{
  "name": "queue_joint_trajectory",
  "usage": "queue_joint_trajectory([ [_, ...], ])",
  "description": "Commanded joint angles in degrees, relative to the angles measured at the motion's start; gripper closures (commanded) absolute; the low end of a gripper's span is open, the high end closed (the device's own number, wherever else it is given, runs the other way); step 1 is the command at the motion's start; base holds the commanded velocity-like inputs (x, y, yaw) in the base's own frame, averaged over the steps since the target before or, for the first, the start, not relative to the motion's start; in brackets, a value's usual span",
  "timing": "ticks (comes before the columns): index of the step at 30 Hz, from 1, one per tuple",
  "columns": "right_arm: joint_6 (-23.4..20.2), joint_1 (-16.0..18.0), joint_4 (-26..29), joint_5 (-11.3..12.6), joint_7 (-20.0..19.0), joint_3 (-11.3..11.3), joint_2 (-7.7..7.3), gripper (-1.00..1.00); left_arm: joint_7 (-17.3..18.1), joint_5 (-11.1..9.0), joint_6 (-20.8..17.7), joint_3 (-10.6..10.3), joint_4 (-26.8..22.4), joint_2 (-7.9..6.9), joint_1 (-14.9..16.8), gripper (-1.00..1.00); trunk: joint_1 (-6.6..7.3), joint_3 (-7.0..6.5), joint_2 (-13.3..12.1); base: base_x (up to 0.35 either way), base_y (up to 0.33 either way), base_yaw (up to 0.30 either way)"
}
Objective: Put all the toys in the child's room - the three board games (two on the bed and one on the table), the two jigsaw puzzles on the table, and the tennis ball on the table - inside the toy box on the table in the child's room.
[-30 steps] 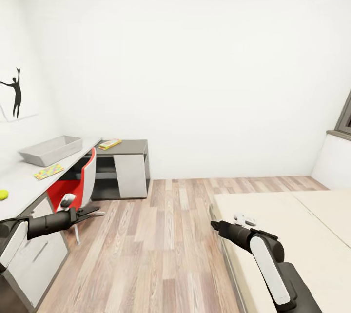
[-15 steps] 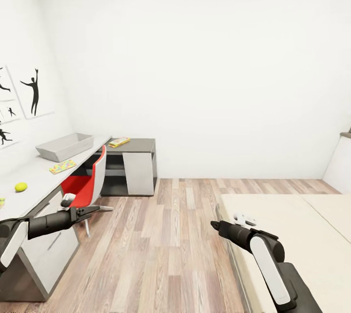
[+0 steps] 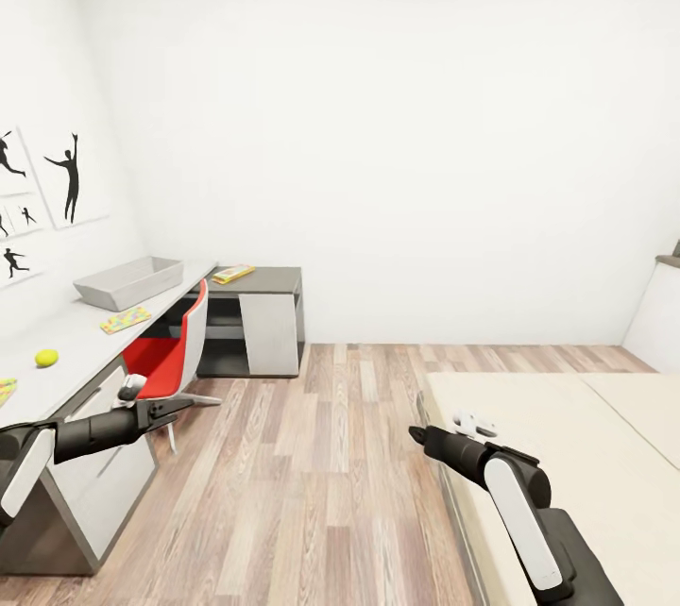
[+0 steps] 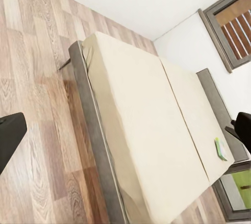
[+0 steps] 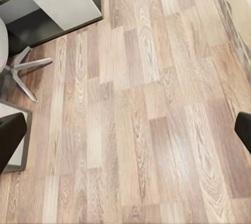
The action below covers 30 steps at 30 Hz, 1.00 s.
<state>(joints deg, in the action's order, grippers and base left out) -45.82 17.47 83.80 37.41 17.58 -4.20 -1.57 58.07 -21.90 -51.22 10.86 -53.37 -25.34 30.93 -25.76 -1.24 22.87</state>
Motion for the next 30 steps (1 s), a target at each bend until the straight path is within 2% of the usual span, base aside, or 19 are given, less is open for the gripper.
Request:
queue_joint_trajectory([
  [1,0.0,0.0,0.0,0.6,0.6,-0.1,-0.06,-1.0,0.1,-0.1,-0.3,0.0,0.0,0.01,0.0,-1.0,-0.02,0.03,0.0,-0.002,0.0,0.0],
  [13,0.4,0.0,0.0,0.6,0.5,-0.2,-0.09,-1.0,0.0,-0.1,-0.3,0.0,0.0,0.02,0.0,-1.0,-0.02,0.03,0.0,0.0,-0.135,0.0],
  [30,0.4,0.0,0.0,0.6,0.5,-0.2,-0.1,-1.0,0.0,-0.1,-0.3,-0.1,0.0,0.02,0.0,-1.0,-0.02,0.03,0.0,-0.018,-0.05,0.0],
])
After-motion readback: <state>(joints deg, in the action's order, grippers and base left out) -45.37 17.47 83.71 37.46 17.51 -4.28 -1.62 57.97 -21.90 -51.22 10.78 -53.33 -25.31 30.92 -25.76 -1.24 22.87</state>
